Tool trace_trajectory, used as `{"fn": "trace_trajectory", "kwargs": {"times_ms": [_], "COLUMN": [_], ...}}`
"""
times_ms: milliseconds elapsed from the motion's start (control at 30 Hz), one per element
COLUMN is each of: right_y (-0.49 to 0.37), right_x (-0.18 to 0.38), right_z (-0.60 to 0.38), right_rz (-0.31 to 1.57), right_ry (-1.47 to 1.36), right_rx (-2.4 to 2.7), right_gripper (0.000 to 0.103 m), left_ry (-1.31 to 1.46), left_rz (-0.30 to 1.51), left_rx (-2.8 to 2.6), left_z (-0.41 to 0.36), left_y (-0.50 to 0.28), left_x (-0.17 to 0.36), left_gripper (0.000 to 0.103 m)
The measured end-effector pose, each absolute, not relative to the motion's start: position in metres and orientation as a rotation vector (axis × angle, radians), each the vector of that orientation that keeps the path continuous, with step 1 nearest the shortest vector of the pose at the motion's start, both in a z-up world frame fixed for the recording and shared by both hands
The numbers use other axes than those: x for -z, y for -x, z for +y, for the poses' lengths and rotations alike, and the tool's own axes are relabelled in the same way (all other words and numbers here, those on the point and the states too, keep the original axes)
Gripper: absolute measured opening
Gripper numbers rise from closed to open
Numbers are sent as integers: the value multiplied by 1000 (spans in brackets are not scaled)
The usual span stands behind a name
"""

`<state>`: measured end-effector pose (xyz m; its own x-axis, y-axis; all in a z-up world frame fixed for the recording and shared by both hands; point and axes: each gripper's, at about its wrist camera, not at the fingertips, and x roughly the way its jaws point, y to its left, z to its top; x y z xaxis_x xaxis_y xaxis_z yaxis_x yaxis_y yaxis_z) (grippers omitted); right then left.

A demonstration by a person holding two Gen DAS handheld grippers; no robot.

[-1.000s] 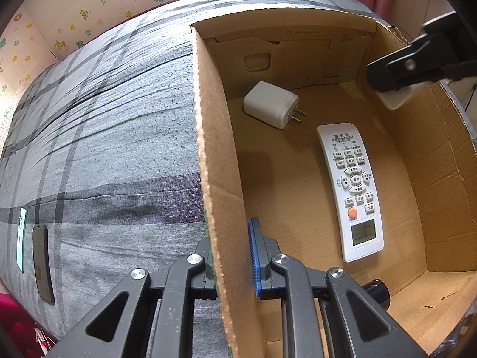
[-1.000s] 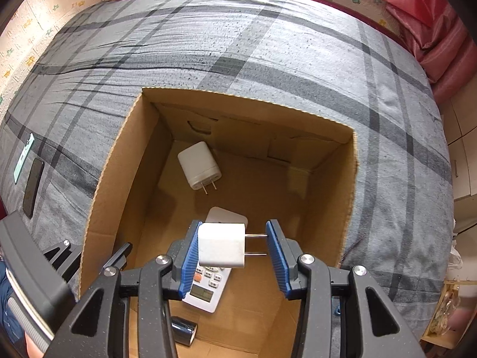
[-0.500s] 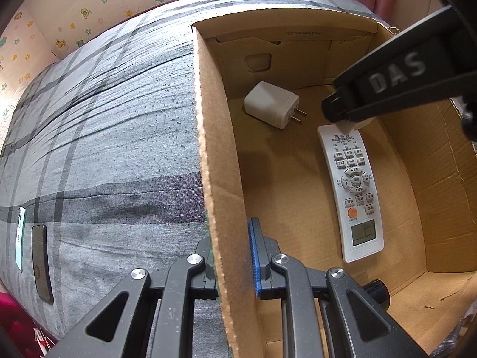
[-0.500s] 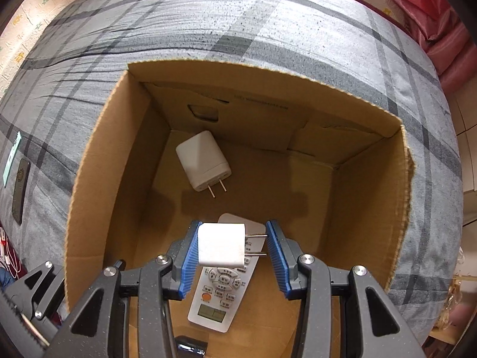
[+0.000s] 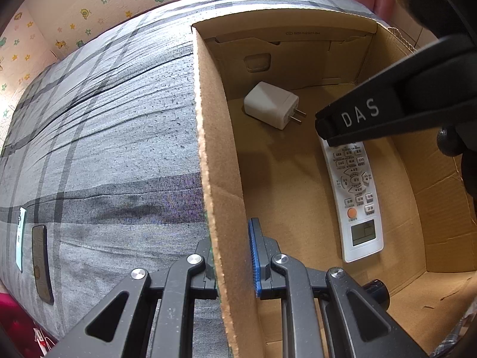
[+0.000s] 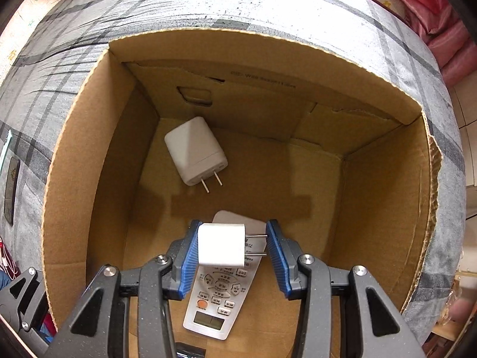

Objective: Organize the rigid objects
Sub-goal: 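Lower the plug adapter into the box and open the right gripper, then move the right gripper back toward the keychain and blue round tag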

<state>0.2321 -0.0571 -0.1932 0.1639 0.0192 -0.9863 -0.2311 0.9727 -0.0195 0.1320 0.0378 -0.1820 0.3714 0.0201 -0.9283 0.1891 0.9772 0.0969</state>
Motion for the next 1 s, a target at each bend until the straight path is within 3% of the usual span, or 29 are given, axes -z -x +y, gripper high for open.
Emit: {"fn": "trace_trajectory", "kwargs": {"times_ms": [833, 1000], "right_y": [-221, -216], "right_x": [142, 126], "right_z": [-65, -70], "right_rz": [1310, 1278], "right_ry": [166, 162], "right_rx": [-203, -206], "right_gripper": [57, 70], "left_ry": [-197, -199], "left_rz": [1186, 1187], "left_rx": [111, 111], "left_z": [41, 41], "left_y": [-132, -131], "left_x": [183, 183], "left_gripper": [16, 16]}}
